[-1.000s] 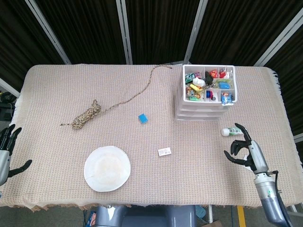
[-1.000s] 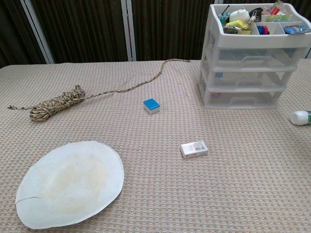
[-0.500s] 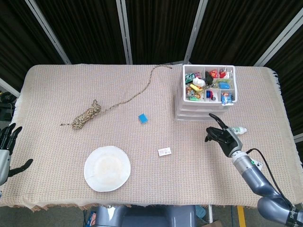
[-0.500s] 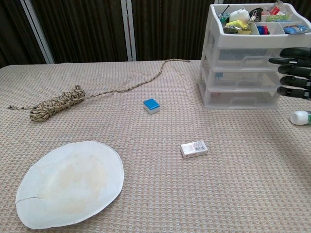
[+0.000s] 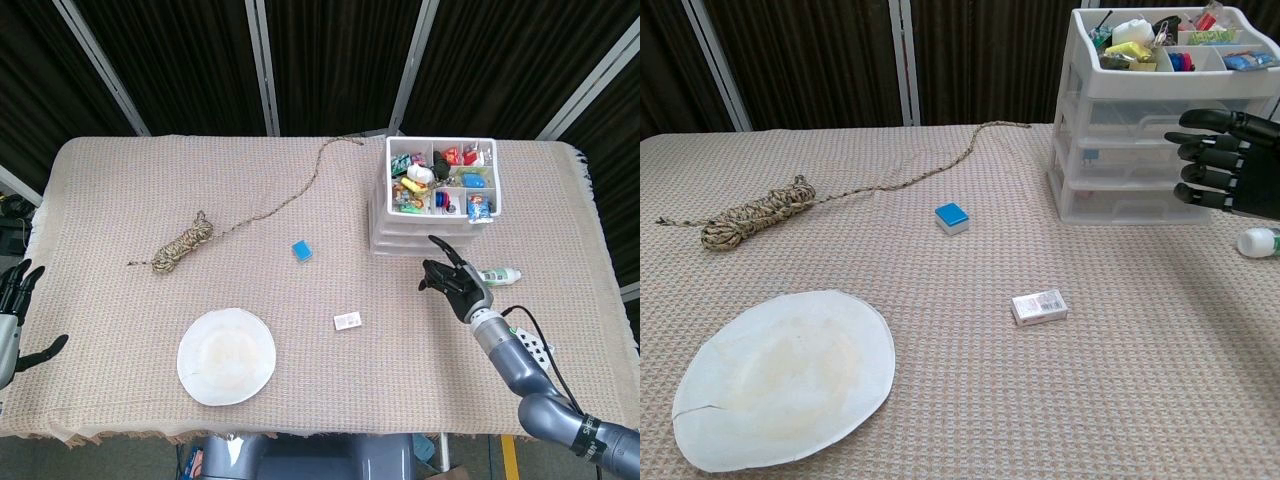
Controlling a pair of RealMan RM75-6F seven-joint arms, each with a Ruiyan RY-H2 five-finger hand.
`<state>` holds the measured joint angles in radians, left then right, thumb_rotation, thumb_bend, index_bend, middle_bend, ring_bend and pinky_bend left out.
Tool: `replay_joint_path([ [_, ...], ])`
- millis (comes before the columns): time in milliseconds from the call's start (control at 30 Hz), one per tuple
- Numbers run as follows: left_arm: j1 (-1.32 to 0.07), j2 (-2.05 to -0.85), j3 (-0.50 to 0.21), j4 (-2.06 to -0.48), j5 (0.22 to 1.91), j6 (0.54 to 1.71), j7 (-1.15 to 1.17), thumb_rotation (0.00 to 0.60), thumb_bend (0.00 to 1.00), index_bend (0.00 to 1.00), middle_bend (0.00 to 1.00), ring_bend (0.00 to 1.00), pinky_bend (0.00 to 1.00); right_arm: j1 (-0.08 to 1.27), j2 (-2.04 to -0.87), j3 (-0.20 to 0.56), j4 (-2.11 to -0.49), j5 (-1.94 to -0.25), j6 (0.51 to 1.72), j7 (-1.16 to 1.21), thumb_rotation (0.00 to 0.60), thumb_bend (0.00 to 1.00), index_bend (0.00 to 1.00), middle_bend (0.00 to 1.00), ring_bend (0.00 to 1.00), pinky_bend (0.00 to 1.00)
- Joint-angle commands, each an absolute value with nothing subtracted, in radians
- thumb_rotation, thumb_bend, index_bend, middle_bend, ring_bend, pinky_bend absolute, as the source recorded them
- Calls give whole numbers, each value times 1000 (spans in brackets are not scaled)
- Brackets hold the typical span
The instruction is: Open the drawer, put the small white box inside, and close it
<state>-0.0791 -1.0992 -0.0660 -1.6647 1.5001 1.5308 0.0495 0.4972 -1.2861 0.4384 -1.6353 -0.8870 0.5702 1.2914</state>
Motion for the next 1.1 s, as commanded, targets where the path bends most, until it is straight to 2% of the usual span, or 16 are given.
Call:
replay_joint_path([
  [33,-80,-1098,-67,-1665,1498,1530,46,600,208,58,0,0,0,513,-1300,450,-1611,-855,556,1272,600,253,140,718,698,587],
  [300,-85,-1102,-69,-1663,1491,1520,52,600,208,57,0,0,0,532,-1320,472,-1566,-778,531,1212,600,252,141,718,698,588],
  [733,-89,-1108,-67,-1659,1489,1511,59,600,209,58,0,0,0,529,-1349,524,-1539,-723,482,1172,600,263,259,718,698,587],
  [1100,-91,-1110,-65,-1658,1490,1508,60,600,210,58,0,0,0,538,-1367,544,-1519,-663,463,1118,600,268,289,718,698,588],
])
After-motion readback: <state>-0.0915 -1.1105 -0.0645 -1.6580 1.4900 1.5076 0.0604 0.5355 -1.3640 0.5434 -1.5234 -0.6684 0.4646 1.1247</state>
